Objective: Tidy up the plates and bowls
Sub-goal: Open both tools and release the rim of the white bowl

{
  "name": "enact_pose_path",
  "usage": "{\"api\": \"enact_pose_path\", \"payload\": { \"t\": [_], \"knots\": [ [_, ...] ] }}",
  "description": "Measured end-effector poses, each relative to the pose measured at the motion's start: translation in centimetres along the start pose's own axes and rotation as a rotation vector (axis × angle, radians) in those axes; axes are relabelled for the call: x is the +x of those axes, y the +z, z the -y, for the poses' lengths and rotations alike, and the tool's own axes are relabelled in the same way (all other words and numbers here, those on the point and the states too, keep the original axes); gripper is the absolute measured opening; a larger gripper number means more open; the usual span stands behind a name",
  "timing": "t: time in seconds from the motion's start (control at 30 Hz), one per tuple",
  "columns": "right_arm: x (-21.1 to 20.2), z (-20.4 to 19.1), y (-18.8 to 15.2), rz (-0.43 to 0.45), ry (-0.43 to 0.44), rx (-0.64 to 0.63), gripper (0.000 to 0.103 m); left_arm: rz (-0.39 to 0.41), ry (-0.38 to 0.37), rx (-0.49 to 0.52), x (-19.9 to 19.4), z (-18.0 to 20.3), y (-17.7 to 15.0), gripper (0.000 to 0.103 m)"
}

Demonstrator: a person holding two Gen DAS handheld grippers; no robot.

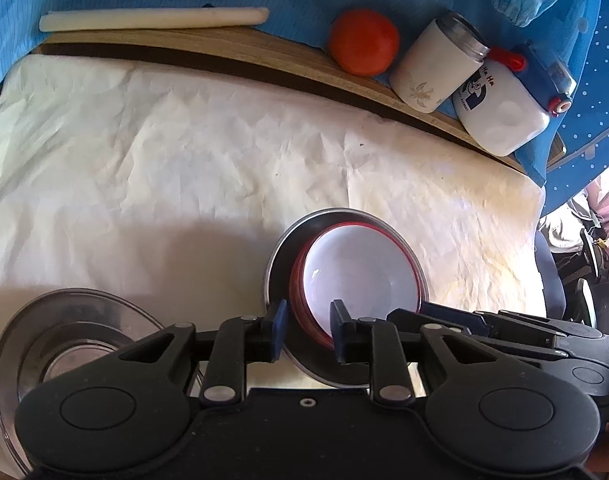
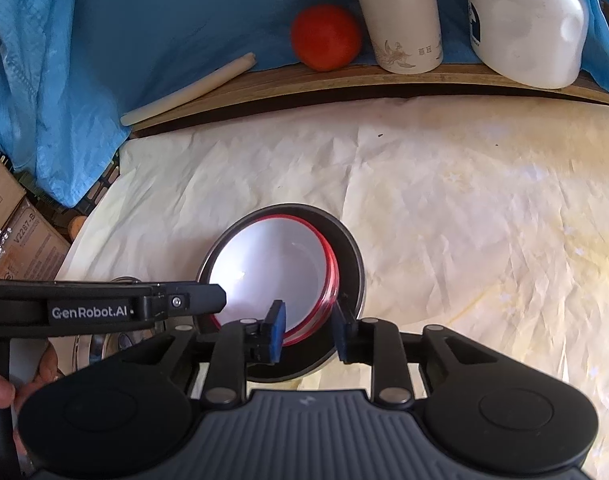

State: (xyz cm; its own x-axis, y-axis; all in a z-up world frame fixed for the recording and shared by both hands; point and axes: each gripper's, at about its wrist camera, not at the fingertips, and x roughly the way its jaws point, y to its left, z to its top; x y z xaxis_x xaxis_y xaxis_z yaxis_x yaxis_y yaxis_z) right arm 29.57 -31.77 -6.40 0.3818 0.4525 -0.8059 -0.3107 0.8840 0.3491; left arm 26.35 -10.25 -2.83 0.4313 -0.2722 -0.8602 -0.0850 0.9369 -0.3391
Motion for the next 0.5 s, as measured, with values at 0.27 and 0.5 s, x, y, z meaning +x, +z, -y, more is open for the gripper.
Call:
{"api": "enact_pose_path", "payload": {
  "t": [0.27, 0.5],
  "knots": [
    [-1.4, -0.6, 0.0, 0.031, -0.025, -0.021, 0.051, 0.046, 0.017, -0.010, -1.2, -0.7, 0.1, 0.051],
    [-2.9, -0.2, 0.0, 0.063, -0.041, -0.011, 0.072, 0.089, 0.031, -0.005, -2.2, -1.9, 0.1, 0.078]
  ]
}}
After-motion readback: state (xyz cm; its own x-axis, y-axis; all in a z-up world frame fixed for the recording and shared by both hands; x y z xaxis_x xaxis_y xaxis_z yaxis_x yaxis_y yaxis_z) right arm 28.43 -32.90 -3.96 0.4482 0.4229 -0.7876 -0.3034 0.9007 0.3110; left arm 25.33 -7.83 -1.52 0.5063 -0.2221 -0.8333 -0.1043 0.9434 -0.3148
